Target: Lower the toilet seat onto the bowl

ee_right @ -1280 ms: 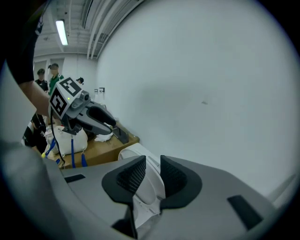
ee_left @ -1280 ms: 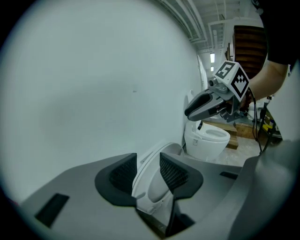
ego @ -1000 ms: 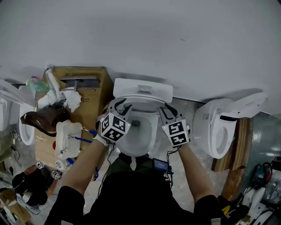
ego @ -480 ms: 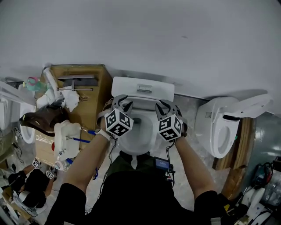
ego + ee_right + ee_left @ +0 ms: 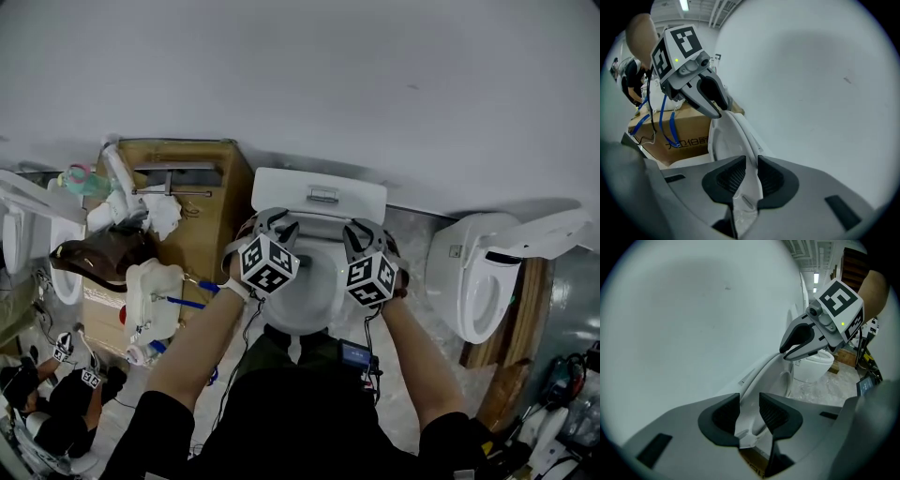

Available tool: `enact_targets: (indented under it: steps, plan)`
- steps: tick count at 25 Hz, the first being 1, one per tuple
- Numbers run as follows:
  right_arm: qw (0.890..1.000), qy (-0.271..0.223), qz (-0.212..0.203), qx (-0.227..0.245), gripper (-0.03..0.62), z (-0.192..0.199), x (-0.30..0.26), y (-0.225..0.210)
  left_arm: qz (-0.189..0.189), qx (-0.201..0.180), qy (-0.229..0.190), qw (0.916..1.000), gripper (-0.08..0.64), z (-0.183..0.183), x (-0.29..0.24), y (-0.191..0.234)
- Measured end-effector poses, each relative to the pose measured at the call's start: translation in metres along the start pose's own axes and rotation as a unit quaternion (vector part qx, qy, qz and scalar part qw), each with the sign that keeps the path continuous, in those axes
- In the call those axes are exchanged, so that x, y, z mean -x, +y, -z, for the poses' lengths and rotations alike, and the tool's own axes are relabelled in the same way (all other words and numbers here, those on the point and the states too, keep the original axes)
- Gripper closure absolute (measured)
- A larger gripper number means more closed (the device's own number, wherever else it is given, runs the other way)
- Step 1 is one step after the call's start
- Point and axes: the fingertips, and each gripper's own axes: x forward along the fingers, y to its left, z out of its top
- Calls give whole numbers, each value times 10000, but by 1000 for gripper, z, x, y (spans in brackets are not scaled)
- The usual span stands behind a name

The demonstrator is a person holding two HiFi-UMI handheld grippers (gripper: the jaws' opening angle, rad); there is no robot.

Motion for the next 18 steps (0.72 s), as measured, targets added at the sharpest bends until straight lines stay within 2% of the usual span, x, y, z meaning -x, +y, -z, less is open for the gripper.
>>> enact_targets:
  steps: [7, 12, 18]
  plan:
    - [9998, 9, -1, -177, 500, 3, 7, 8, 12, 58, -9, 10000, 423, 8, 4, -5]
    - [9988, 22, -73, -477, 500, 6, 15, 17, 149, 550, -28, 9984, 449, 16, 10, -6]
    - [9959, 67, -119, -896, 500, 10, 25, 27, 302, 546, -88, 9980, 449, 21, 19, -18]
